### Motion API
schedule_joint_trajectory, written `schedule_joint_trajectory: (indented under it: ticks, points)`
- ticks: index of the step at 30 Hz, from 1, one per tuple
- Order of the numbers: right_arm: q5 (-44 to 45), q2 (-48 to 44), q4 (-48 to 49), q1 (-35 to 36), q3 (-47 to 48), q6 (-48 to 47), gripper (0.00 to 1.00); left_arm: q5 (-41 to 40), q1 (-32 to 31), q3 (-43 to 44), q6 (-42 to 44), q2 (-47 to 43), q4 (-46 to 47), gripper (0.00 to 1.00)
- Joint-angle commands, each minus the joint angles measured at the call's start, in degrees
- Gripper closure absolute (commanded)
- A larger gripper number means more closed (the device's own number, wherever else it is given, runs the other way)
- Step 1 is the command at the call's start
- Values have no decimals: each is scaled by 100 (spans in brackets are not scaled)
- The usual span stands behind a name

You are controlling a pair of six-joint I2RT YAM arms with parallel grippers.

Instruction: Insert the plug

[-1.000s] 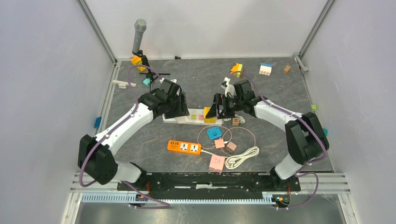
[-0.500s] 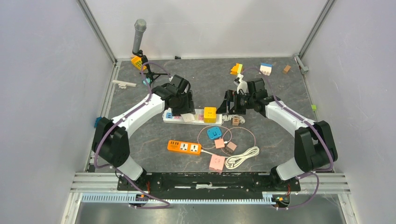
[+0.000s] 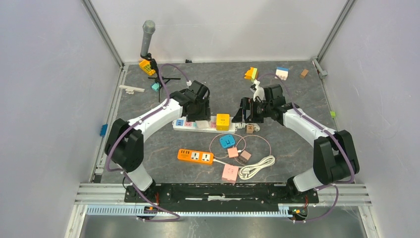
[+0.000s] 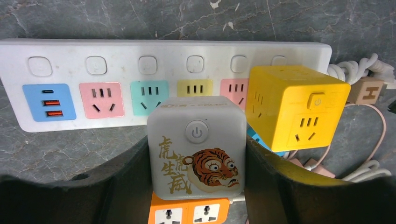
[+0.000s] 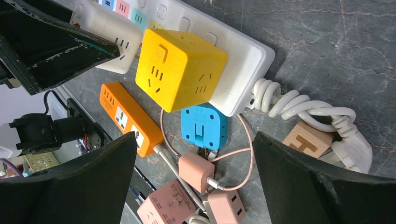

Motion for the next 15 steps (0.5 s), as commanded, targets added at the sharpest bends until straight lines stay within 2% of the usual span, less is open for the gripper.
schedule_joint_trajectory:
  ticks: [1, 15]
  points:
    - [106, -228, -36, -39, 10, -175, 2, -419, -79, 172, 45, 50, 399, 98]
    - [106, -290, -84, -77, -74, -256, 2, -654, -167, 118, -154, 311, 653, 98]
